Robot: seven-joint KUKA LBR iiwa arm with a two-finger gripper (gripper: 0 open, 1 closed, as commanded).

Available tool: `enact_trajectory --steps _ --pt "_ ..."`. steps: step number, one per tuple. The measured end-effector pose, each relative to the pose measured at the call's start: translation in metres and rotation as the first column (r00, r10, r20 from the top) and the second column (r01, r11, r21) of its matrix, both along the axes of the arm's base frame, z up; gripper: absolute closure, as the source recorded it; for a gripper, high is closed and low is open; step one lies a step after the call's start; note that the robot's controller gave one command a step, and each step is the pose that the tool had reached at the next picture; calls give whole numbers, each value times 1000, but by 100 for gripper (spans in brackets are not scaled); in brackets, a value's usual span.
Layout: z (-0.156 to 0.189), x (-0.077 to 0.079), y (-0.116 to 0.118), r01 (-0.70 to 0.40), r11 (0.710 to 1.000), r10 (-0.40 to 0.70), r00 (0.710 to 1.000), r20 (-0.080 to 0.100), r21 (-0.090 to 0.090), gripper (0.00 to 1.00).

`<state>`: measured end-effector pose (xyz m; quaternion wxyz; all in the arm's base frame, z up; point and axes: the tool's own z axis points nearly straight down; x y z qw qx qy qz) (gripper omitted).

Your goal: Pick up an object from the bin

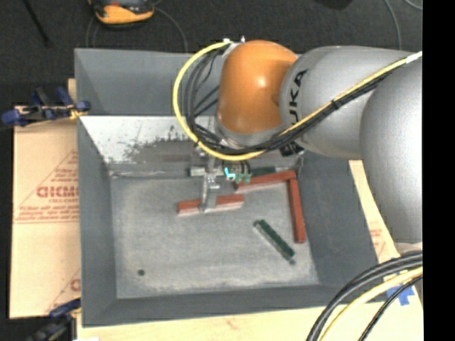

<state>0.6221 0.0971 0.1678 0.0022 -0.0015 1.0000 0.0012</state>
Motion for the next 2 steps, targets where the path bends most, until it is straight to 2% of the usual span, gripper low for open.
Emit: enact_trajectory --steps 1,2 --pt "-30 8 -6 -58 998 58 998 8 -2 0" --pt "-96 -7 -45 -32 999 32 999 1 -1 100"
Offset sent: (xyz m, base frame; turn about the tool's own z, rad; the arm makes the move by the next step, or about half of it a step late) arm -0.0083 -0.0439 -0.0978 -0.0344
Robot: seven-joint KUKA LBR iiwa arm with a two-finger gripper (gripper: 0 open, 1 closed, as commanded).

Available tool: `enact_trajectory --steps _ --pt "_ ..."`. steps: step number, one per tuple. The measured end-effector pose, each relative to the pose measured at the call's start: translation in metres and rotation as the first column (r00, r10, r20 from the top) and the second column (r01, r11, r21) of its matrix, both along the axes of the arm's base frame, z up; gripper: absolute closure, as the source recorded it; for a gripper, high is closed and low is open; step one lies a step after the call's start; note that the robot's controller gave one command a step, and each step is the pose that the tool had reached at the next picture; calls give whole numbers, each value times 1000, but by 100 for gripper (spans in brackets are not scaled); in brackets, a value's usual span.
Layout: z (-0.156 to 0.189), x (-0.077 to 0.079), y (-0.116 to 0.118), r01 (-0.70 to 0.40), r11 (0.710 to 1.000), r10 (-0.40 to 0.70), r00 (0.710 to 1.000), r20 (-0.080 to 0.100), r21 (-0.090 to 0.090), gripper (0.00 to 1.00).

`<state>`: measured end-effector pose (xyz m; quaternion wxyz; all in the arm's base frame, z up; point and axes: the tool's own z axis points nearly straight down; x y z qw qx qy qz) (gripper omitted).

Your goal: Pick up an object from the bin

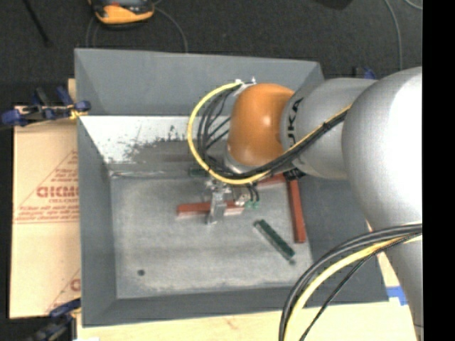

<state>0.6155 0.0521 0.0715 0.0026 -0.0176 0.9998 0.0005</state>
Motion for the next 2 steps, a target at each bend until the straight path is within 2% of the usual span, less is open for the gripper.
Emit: enact_trajectory --steps 1,2 --pt "0 0 0 0 1000 0 1000 0 0 100" --pt "144 -38 18 -65 998 65 998 0 -2 100"
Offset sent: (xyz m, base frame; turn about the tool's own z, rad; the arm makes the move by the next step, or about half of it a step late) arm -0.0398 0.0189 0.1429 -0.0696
